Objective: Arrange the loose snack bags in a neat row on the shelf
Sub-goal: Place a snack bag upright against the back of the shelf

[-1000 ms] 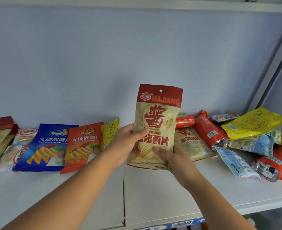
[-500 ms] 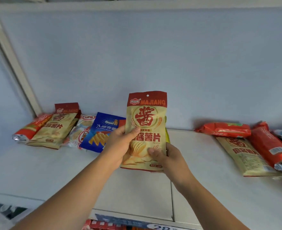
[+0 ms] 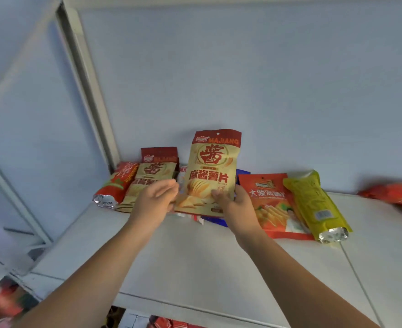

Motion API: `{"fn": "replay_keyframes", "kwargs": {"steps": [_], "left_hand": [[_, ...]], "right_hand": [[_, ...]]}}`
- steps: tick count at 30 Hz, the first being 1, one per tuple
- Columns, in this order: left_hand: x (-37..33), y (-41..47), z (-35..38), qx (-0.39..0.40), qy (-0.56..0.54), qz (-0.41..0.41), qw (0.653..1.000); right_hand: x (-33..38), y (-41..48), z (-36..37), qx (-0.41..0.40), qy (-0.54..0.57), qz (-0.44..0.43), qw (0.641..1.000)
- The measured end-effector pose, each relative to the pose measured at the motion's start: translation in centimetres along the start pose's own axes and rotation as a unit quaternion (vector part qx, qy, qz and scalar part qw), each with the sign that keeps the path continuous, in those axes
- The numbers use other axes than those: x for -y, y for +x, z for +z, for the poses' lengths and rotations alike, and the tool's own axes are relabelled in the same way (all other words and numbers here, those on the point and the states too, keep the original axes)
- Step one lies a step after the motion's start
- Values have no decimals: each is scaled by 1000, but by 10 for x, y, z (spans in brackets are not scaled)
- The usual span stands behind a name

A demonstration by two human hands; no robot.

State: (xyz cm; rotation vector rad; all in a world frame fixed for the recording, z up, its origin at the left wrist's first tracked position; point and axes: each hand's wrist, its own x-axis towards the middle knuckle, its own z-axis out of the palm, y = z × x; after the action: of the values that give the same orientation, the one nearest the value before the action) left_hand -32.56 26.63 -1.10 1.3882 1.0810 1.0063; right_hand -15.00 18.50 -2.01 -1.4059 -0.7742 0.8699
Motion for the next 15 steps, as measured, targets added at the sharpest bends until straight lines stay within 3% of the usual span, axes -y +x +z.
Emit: {"fn": "replay_keyframes", "kwargs": {"steps": [5,9,15], "left_hand": [[16,11,-36,-6,20,-10,1000],[28,14,-50,6,69,13,998],[27,24,-53,38,131,47,990]], "right_hand": [[-2,36,50,-34,-112,32,993],[-25,52,66,-80,-332,40,939],[-28,49,76,-94,-448,15,889]]}}
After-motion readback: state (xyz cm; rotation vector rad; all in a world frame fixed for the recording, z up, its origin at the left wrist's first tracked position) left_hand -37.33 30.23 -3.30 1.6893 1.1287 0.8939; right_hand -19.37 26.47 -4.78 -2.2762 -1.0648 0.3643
